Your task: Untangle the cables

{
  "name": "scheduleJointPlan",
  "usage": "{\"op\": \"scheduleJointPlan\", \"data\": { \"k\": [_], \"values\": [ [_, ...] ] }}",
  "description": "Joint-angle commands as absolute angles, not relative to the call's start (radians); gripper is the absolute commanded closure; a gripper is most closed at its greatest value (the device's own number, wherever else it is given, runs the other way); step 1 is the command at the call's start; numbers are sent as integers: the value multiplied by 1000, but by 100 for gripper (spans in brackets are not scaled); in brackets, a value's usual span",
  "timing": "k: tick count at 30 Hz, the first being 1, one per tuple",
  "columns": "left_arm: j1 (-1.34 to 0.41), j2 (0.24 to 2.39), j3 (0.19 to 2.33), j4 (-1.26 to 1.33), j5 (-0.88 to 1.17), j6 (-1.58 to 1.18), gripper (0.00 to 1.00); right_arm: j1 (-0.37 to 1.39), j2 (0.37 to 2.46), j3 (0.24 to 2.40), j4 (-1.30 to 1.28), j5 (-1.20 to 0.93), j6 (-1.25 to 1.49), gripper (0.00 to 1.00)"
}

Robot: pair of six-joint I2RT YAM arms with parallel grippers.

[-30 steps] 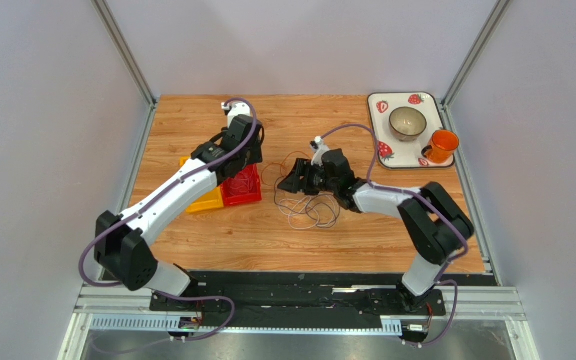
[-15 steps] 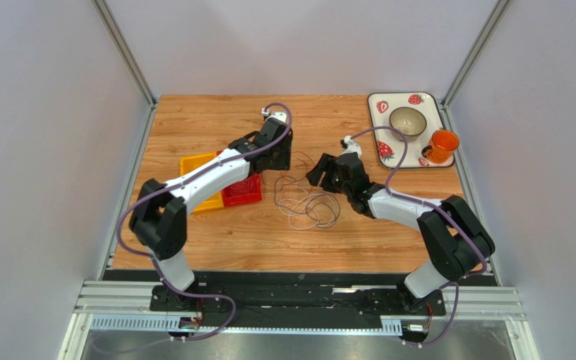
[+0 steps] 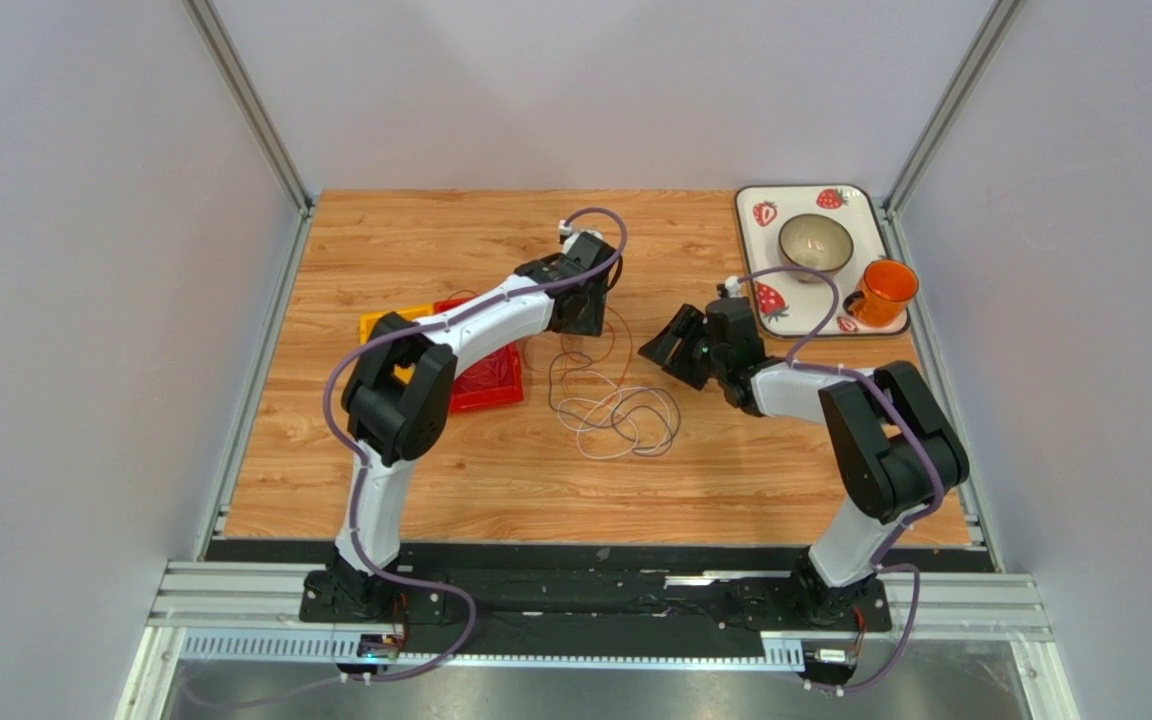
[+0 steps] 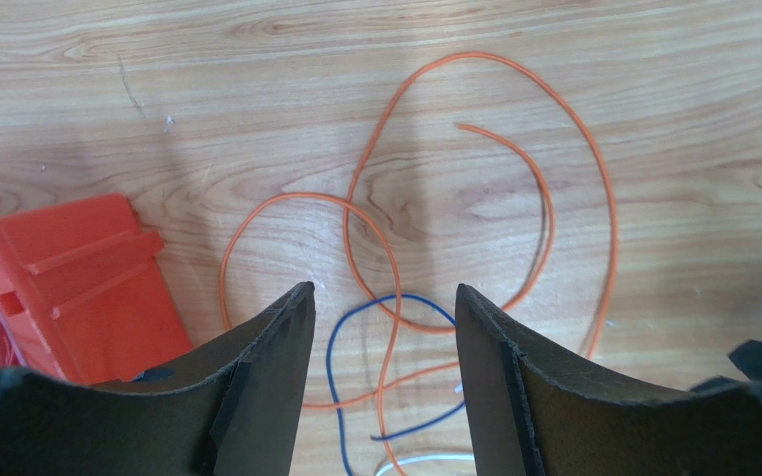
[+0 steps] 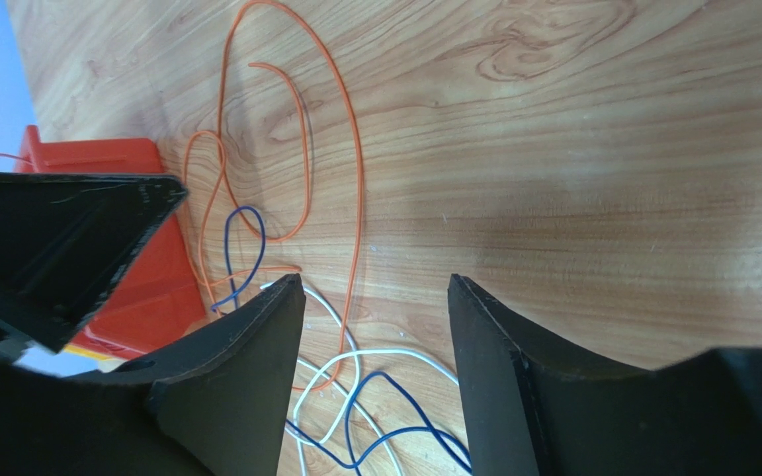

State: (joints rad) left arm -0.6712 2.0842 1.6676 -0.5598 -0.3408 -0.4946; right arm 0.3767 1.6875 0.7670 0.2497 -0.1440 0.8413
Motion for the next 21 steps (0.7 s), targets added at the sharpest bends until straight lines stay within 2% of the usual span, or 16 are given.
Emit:
{"op": "scheduleJointPlan", "data": {
  "k": [1,4,12,16,17,21],
  "values": [
    [-666,2140,1726,-586,-373,-512,37,344,1727,775,371,-290,903,42],
    [-655,2167,1723,-578,-356,-537,38,336,1735,773,387,-314,914,43],
    [-617,2200,1701,-565,-312,-577,48,327,1744,767,410,-337,923,44],
    [-609,2210,1697,-552,-281,-584,57,325,1749,765,416,-344,927,45],
    [-606,2214,1697,-551,-273,-586,63,325,1747,765,416,-345,928,45],
    [-604,2226,1686,-555,-261,-607,74,322,1752,765,420,-351,930,46]
  ]
}}
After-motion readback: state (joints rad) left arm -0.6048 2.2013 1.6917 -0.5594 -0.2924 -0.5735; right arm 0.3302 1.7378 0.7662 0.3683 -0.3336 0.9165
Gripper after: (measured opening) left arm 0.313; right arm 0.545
